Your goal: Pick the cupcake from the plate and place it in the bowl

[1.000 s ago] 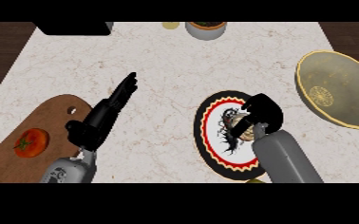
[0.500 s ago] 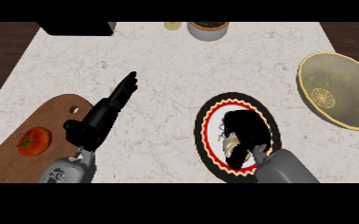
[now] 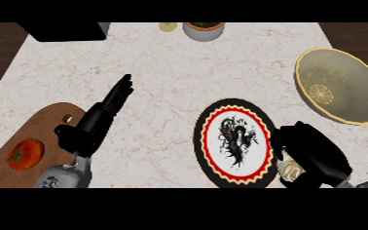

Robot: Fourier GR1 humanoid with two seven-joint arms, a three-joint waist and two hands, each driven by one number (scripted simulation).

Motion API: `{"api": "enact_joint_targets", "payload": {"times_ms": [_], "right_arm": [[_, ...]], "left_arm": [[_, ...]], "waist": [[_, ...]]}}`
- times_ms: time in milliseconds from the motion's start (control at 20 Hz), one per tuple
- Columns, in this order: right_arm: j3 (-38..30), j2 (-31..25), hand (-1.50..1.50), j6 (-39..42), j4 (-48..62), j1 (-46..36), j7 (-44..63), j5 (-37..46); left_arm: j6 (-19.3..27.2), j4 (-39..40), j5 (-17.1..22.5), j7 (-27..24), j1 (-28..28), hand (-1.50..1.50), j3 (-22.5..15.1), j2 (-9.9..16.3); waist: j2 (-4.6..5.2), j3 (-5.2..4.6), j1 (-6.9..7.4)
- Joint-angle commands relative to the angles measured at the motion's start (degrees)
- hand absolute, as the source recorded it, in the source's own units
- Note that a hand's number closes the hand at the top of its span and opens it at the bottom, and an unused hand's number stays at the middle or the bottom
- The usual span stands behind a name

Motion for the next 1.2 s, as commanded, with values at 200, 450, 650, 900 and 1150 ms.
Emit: {"api": "enact_joint_targets", "payload": {"times_ms": [200, 450, 650, 900, 1150], "right_arm": [[-18.94, -4.81, 1.5, -8.14, -12.66, 8.11, -10.95, -20.99], [-32.47, -7.05, 1.5, -2.32, -9.07, 9.69, -16.56, -38.12], [-38.67, -7.21, 1.5, 1.32, -7.85, 12.37, -15.56, -37.61], [-35.16, -4.41, 1.5, -3.45, 4.93, -0.79, -15.24, -27.25], [-35.98, -0.56, 1.5, -10.42, 23.58, -12.0, -22.05, -21.74]], "left_arm": [[0.1, -0.17, -0.67, -1.44, 1.99, 0.0, 0.41, 0.26], [-1.12, -1.7, -0.55, -1.66, 2.66, 0.0, 0.05, 0.64], [-1.79, -3.79, -0.73, 1.63, 1.49, 0.0, -0.48, -0.4], [-2.32, 6.92, -2.09, -3.79, -3.21, 0.0, -0.08, -2.94], [-3.4, 0.16, -0.71, 0.38, -2.01, 0.0, 0.17, -1.81]], "waist": [[0.13, -0.04, -0.48], [0.47, -0.05, 1.07], [0.55, -0.07, 1.69], [0.97, -0.09, 2.5], [1.07, -0.01, 3.87]]}}
